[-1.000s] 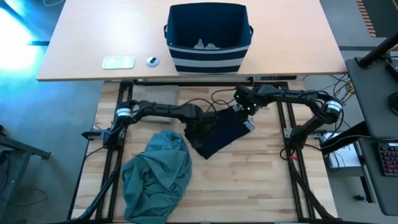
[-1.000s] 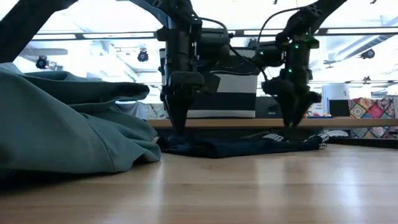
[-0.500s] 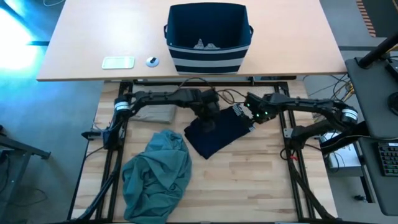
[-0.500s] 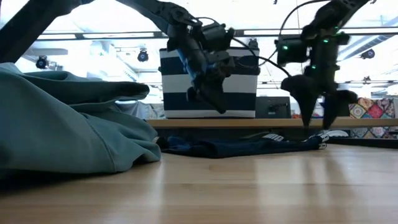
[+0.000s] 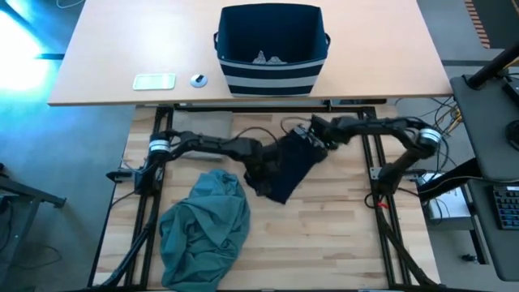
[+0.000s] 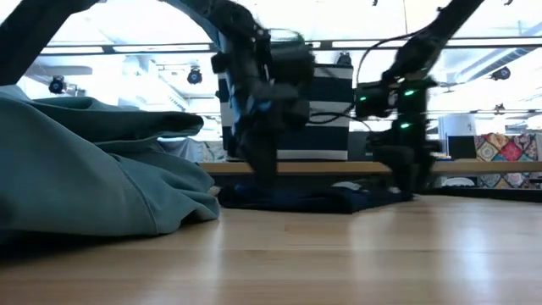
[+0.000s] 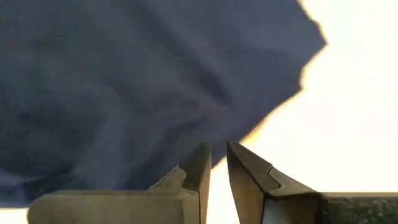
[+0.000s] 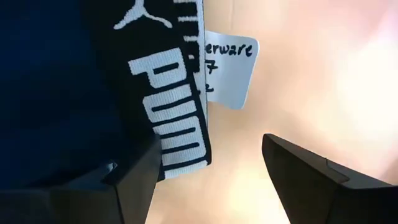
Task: Fold Laundry from Bin
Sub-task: Fold the black underwear
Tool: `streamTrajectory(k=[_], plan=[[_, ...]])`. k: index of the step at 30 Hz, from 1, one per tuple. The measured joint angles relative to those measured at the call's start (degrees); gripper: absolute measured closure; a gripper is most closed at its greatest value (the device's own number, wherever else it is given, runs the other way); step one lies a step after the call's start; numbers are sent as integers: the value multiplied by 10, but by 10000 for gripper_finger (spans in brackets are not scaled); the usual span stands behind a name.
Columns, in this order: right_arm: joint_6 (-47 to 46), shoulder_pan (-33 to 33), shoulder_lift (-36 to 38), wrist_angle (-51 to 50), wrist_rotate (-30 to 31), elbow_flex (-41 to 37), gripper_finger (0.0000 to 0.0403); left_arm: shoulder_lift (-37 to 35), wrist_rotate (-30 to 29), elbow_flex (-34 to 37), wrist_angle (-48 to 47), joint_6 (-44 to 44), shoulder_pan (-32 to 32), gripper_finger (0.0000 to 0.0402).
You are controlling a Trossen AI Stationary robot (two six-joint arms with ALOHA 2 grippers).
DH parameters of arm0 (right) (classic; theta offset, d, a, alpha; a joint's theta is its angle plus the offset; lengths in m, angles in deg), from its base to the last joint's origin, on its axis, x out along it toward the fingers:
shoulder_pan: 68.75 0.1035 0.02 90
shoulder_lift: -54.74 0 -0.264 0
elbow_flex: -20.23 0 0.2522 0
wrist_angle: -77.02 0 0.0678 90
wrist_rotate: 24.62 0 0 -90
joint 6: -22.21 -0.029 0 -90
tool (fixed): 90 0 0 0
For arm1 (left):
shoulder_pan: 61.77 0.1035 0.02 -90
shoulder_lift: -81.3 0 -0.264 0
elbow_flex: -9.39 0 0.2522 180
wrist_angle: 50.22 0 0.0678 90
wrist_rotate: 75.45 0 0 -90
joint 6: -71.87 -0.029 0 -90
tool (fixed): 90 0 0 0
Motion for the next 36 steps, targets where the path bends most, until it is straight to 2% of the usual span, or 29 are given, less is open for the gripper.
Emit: streamTrajectory(k=[4,7,10,13,17,20,23,28,31,36], plan=[[158,-19,-57,8,4,99,129,-15,0,-13,53,51,2,358],[190,-14,-61,-28,-13,154,129,-26,0,-25,83,59,35,336],[96,-13,-38,-29,-74,158,129,-28,-1,-36,89,39,84,300],[-25,2,-3,7,-147,123,129,-27,-1,-37,81,-1,128,259],[-64,100,40,125,-212,51,129,-26,41,-37,25,-50,161,217],[-29,200,37,197,-199,10,129,-26,40,-36,-21,-88,159,205],[-3,286,2,249,-135,-6,129,-26,39,-32,-39,-99,146,202],[-31,343,-69,266,-117,3,129,-26,39,-24,-58,-80,118,202],[-45,367,-81,232,-123,5,129,-26,38,-11,-70,-59,96,202],[-47,401,-35,53,-140,-3,129,-34,40,16,-60,-15,50,202]])
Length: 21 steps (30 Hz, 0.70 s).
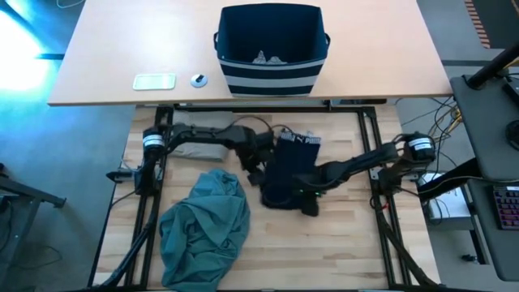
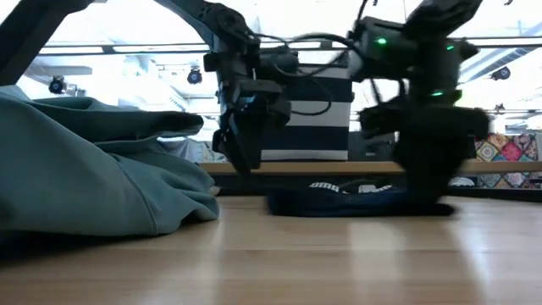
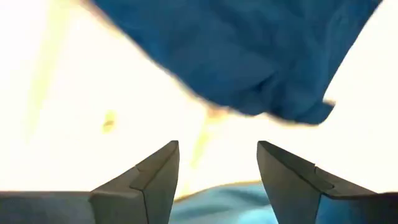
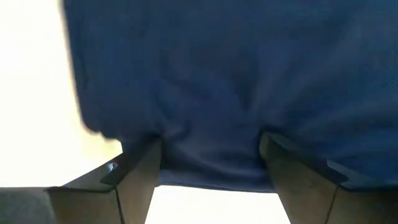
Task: Fold Laundry from Bin
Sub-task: Fold the black underwear
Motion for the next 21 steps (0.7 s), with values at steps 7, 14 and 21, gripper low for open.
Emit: streamTrajectory(k=[7,14,21], plan=[[-28,2,160,-68,-7,3,129,-4,-3,-19,174,119,-5,202],[-66,-165,260,-67,1,-22,129,12,-117,-19,304,253,74,192],[-27,-374,233,-19,-27,-58,129,62,-92,-18,358,275,95,177]])
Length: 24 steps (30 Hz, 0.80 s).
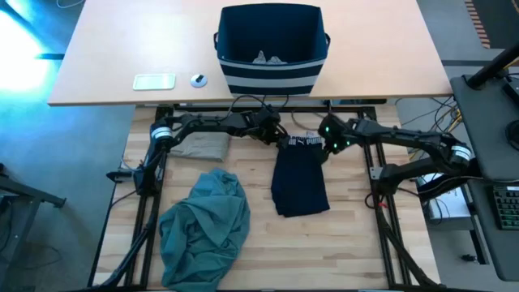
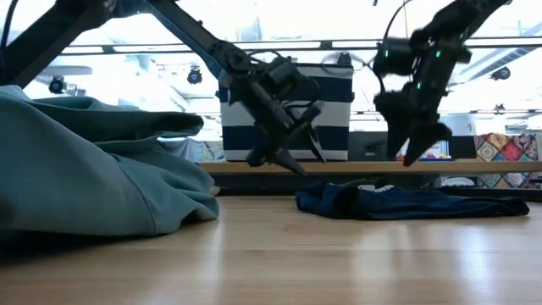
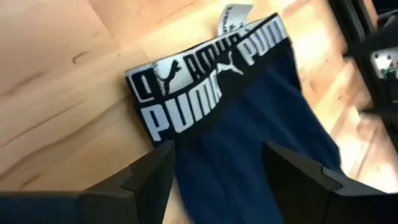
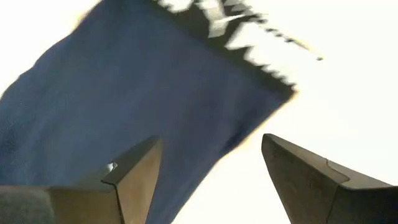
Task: Fold Laundry from Bin
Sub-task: Fold the black underwear
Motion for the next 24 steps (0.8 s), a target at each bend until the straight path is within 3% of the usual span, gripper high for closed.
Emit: streamTrajectory(k=[6,10,17,24], plan=[[4,-108,-63,83,-35,-1,129,17,-41,1,47,26,-1,180],[-12,-149,-127,88,-58,2,139,17,-38,1,34,54,-1,185],[-19,-157,-200,146,-75,5,169,16,-42,1,26,80,-35,186],[51,-150,-196,176,-86,4,200,4,-50,27,-11,135,-72,186]])
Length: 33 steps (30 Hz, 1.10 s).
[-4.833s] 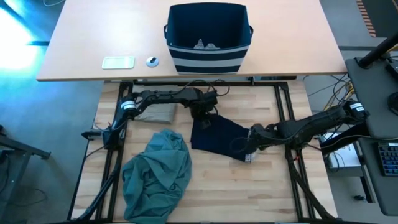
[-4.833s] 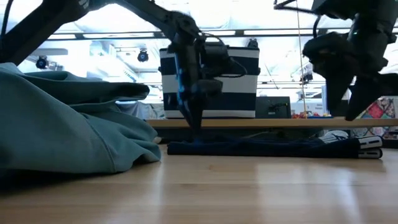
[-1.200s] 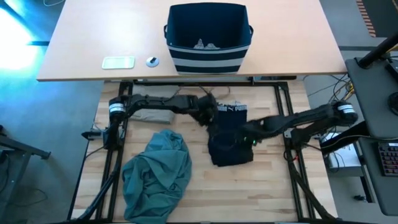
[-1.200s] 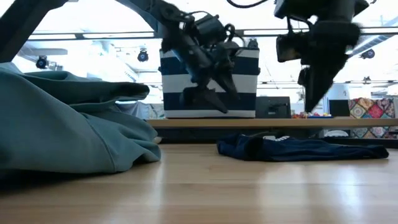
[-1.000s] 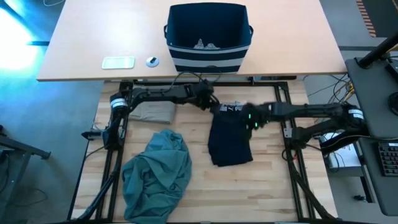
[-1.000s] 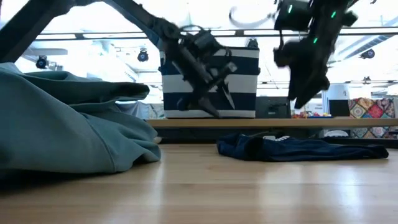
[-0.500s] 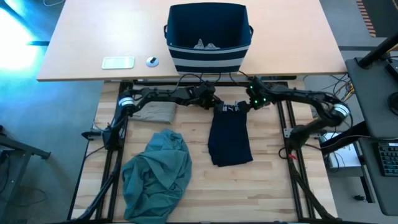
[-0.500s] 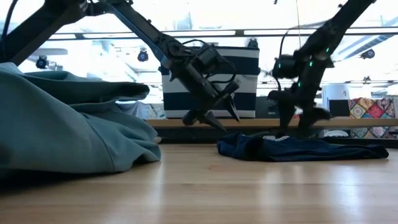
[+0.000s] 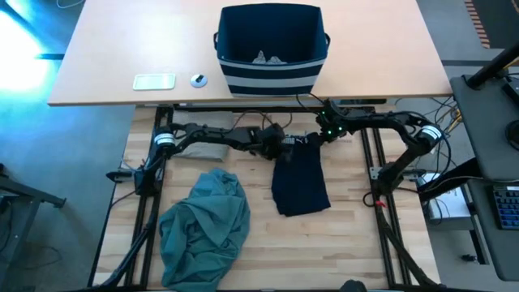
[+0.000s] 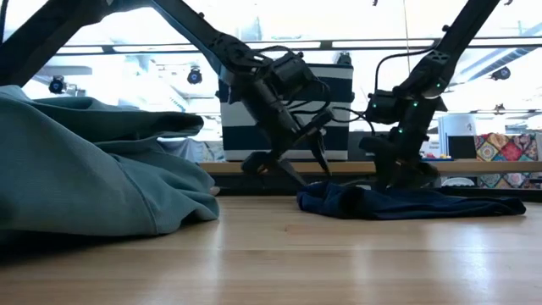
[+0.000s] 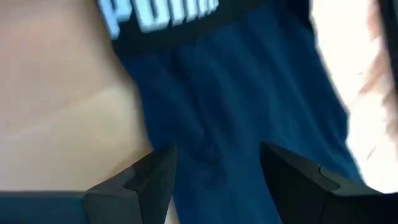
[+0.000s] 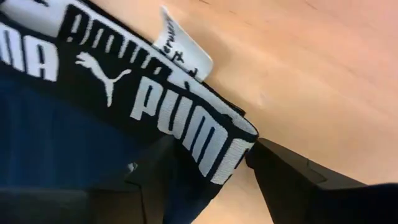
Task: Fold Laundry from Bin
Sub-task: Fold the black underwear
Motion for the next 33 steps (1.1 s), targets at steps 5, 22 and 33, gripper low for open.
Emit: streamTrajectory(k=[5,22,33], plan=[[-6,3,4,48,-39,1,209,-32,-19,71,52,58,-3,186],[23,106,-15,85,-88,-9,355,-114,-98,387,495,117,1,186],[-5,138,6,52,-75,-9,389,-115,-60,405,474,73,15,186]])
